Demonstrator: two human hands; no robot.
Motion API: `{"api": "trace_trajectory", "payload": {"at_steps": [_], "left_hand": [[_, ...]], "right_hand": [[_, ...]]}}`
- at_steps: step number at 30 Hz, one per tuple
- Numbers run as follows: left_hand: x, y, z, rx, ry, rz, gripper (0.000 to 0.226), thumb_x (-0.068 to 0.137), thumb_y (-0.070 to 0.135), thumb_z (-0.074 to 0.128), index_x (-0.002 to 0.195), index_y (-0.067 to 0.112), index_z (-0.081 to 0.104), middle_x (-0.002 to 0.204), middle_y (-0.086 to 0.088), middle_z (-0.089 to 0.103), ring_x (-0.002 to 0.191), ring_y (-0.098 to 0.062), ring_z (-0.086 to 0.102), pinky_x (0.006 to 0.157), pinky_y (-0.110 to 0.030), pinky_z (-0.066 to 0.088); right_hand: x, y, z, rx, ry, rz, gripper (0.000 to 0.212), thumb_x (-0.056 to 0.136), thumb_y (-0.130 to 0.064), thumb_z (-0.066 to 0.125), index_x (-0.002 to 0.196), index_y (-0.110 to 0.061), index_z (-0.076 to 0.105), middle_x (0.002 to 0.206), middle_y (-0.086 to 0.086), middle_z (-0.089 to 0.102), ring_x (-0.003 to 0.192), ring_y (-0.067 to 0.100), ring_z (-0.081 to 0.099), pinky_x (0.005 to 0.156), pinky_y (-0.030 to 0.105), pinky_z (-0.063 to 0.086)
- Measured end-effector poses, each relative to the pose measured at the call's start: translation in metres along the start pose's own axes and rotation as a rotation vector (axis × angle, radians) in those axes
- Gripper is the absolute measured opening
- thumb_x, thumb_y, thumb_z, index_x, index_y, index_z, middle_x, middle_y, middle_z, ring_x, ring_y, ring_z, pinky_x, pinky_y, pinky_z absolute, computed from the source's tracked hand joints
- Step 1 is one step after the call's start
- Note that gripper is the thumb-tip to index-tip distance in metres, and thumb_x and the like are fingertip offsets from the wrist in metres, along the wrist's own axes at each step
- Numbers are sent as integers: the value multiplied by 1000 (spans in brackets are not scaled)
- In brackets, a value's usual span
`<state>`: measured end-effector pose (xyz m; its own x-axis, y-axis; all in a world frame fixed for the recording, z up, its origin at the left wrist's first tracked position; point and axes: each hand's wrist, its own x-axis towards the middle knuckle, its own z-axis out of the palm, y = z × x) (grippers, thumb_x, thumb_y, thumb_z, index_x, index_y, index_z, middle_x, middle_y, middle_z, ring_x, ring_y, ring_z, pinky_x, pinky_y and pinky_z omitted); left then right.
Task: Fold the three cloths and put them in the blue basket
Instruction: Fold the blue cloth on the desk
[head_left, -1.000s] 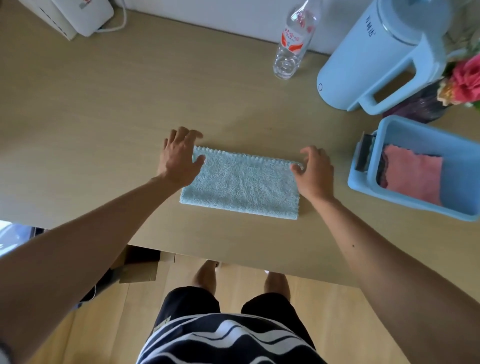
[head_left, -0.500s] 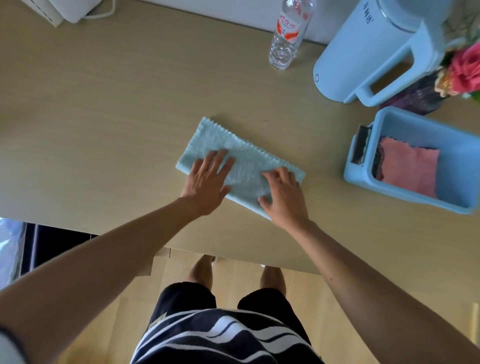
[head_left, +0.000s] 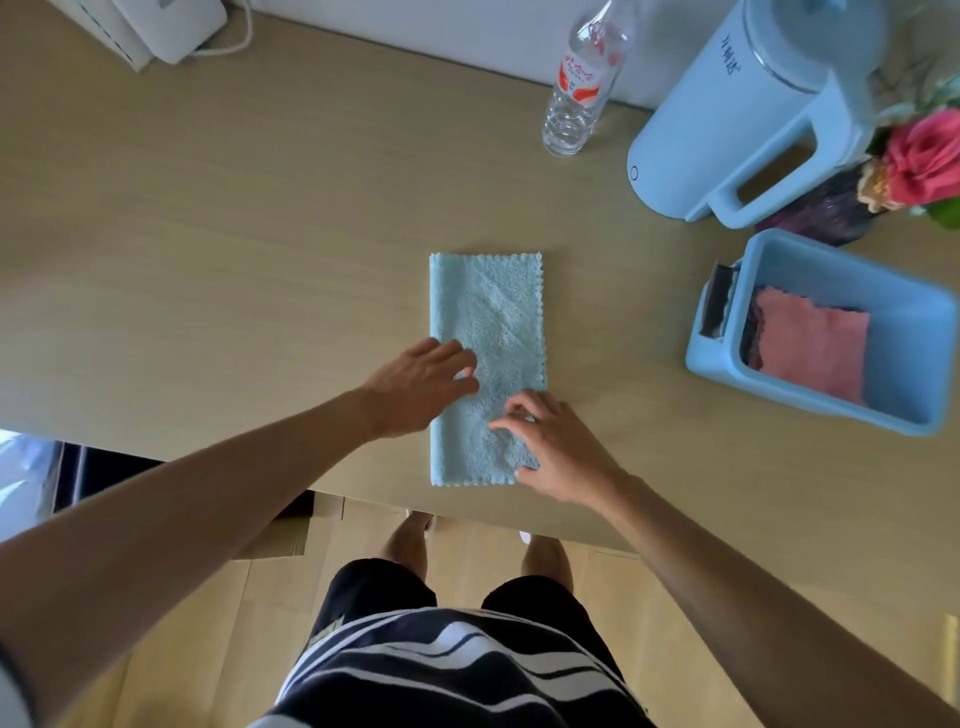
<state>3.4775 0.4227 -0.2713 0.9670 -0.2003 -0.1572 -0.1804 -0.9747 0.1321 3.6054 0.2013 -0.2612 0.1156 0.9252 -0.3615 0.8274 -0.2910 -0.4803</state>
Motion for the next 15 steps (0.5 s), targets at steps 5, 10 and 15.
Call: {"api": "trace_trajectory", "payload": {"at_steps": [5, 10, 15], "left_hand": [[-17, 11, 3, -107, -88, -62, 39, 72, 21, 77, 109, 26, 65, 119, -2, 60, 111, -23, 57, 88, -34, 50], [-19, 14, -4, -166, -144, -113, 53, 64, 25, 73, 116, 27, 62, 122, -1, 56, 116, -23, 52, 100, -34, 43], [-30, 9, 1, -157, -204, -120, 86, 59, 66, 73, 131, 22, 56, 135, -2, 49, 127, -22, 43, 110, -43, 35]], "right_hand": [[6, 12, -3, -172, -66, -71, 63, 70, -16, 81, 128, -24, 58, 129, 0, 48, 123, 20, 46, 105, 37, 41], [21, 8, 4, -119, 108, -22, 27, 77, -23, 76, 103, -24, 70, 108, -7, 58, 103, 19, 56, 93, 37, 43], [27, 2, -13, 300, 99, 193, 9, 90, -33, 65, 90, -27, 59, 78, -16, 57, 78, 12, 58, 83, 38, 40]]}}
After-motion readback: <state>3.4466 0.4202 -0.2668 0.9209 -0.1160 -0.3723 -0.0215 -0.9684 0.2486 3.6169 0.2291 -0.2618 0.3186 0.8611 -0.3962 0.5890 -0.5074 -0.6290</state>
